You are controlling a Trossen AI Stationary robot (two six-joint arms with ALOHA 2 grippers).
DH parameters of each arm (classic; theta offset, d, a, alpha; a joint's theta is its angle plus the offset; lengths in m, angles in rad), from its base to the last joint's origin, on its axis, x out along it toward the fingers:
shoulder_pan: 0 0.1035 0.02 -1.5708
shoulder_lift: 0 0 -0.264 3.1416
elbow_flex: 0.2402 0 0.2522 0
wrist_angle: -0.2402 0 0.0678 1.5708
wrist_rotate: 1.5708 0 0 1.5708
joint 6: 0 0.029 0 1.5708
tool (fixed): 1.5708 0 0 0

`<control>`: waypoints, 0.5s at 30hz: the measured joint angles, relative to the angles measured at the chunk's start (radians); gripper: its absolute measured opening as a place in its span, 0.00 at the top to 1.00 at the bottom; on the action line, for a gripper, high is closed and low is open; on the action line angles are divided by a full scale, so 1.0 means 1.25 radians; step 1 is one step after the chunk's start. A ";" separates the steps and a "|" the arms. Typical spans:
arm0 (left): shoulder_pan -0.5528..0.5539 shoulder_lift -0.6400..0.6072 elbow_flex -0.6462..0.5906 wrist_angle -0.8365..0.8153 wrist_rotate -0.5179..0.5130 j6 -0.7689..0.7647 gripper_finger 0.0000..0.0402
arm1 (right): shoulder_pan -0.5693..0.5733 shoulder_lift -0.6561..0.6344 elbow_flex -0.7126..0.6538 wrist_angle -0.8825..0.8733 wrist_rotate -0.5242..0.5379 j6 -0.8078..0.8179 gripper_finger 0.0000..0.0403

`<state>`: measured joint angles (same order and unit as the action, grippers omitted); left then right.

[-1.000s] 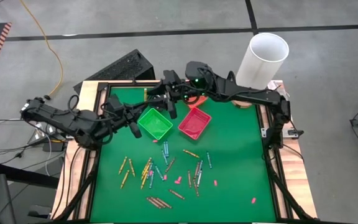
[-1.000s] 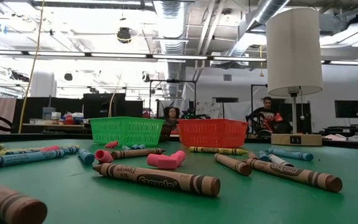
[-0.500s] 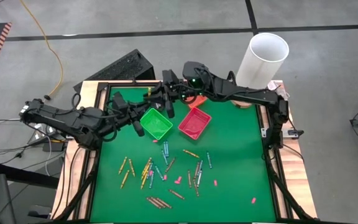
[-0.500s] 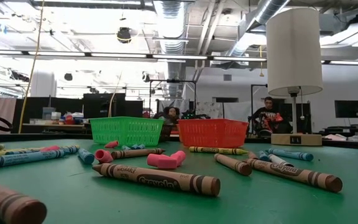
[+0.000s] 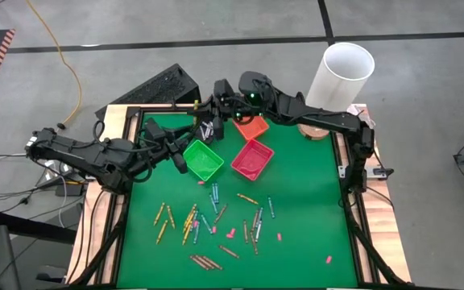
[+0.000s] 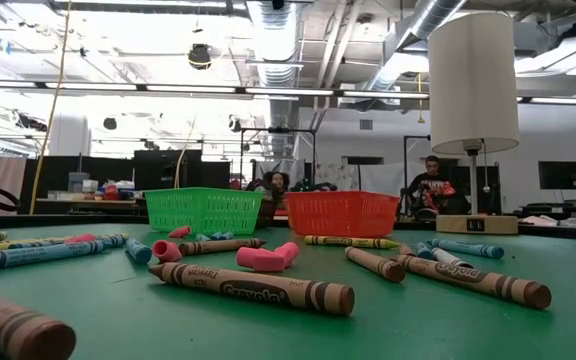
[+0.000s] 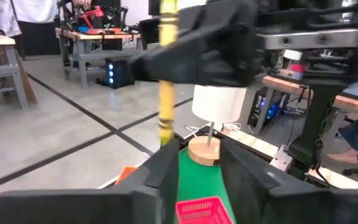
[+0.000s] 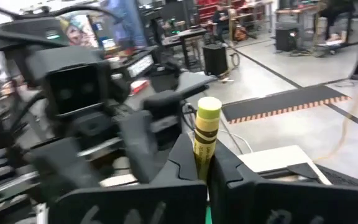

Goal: Sort crayons
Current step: Put the yellow crayon into the bin

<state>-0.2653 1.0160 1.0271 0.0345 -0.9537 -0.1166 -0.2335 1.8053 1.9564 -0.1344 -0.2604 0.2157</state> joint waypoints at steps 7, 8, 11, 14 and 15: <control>0.000 -0.001 0.000 -0.064 -0.047 -0.043 0.54 | -0.074 -0.001 0.000 -0.059 0.043 0.040 1.00; 0.000 -0.001 0.000 -0.080 -0.057 -0.057 0.53 | -0.088 -0.001 0.000 -0.087 0.062 0.040 1.00; 0.000 -0.007 0.000 -0.119 -0.067 -0.088 0.52 | -0.132 -0.001 0.000 -0.195 0.107 0.039 1.00; 0.000 -0.010 0.000 -0.129 -0.071 -0.098 0.52 | -0.178 -0.001 0.000 -0.319 0.134 0.028 1.00; 0.000 -0.011 0.000 -0.130 -0.070 -0.099 0.52 | -0.191 0.000 0.000 -0.358 0.153 0.016 1.00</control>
<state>-0.2657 1.0017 1.0271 -0.1274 -1.0415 -0.2397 -0.4724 1.8052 1.9568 -0.5815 -0.0698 0.2356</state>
